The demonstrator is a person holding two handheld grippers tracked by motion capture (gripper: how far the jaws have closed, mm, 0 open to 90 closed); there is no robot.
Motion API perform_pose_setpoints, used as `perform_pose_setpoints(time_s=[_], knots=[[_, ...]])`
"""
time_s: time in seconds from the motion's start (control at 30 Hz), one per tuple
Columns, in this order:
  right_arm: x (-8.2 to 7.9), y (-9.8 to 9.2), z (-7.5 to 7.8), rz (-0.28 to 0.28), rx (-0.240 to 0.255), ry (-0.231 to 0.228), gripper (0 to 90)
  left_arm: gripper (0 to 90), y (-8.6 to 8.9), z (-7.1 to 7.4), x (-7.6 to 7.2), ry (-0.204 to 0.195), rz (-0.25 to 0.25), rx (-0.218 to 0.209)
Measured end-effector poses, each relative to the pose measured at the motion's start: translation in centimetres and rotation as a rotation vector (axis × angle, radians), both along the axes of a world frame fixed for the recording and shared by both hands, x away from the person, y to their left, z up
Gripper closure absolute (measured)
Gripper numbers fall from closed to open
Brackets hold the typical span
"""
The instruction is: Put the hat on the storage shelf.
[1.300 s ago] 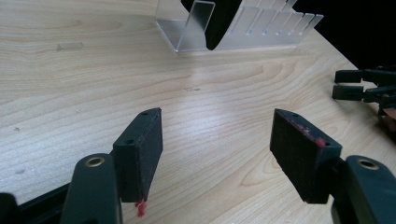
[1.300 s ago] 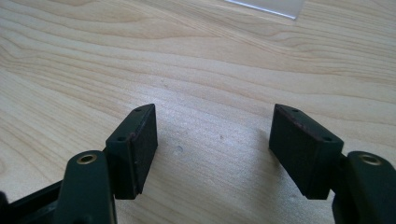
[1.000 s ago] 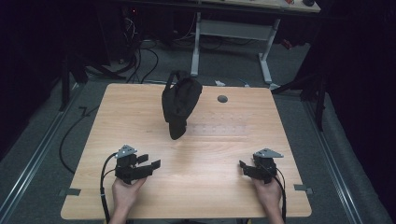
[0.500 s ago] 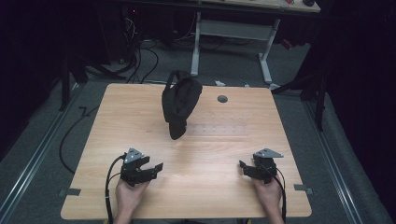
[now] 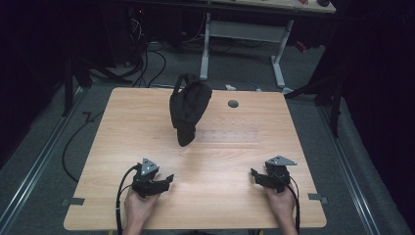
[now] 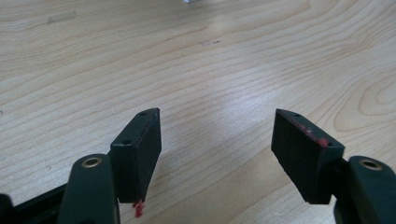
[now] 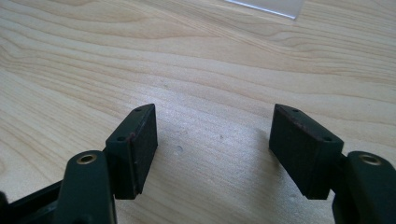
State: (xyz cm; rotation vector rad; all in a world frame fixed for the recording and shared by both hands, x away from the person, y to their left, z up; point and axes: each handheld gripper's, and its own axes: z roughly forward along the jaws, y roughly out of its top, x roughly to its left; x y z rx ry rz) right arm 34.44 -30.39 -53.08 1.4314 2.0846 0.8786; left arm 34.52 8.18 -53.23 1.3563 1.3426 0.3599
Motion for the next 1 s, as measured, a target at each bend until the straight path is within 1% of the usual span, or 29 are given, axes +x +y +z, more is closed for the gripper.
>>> perform_pose_setpoints(time_s=[0.03,0.27,0.37,0.53,0.6,0.77,1.0], knots=[[0.0,0.0,0.0,0.0,0.0,0.0,32.6,33.3,-0.1,0.0,-0.1,0.001,-0.005,0.0],[0.0,0.0,0.0,0.0,0.0,0.0,32.6,32.9,-0.8,-0.5,-0.1,0.001,-0.018,0.041],[0.0,0.0,0.0,0.0,0.0,0.0,32.6,32.8,-0.9,-0.6,0.0,0.001,-0.018,0.047],[0.0,0.0,0.0,0.0,0.001,0.0,32.6,32.7,-1.1,-1.1,0.1,0.001,-0.02,0.075],[0.0,0.0,0.0,0.0,0.001,0.0,32.6,32.6,-1.1,-1.2,0.0,-0.006,-0.02,0.081],[0.0,0.0,0.0,0.0,0.001,0.0,32.6,31.2,-1.0,-1.4,0.0,-0.019,-0.013,0.075],[0.0,0.0,0.0,0.0,0.001,0.0,32.5,30.1,-1.1,-1.4,0.0,-0.016,-0.01,0.071]])
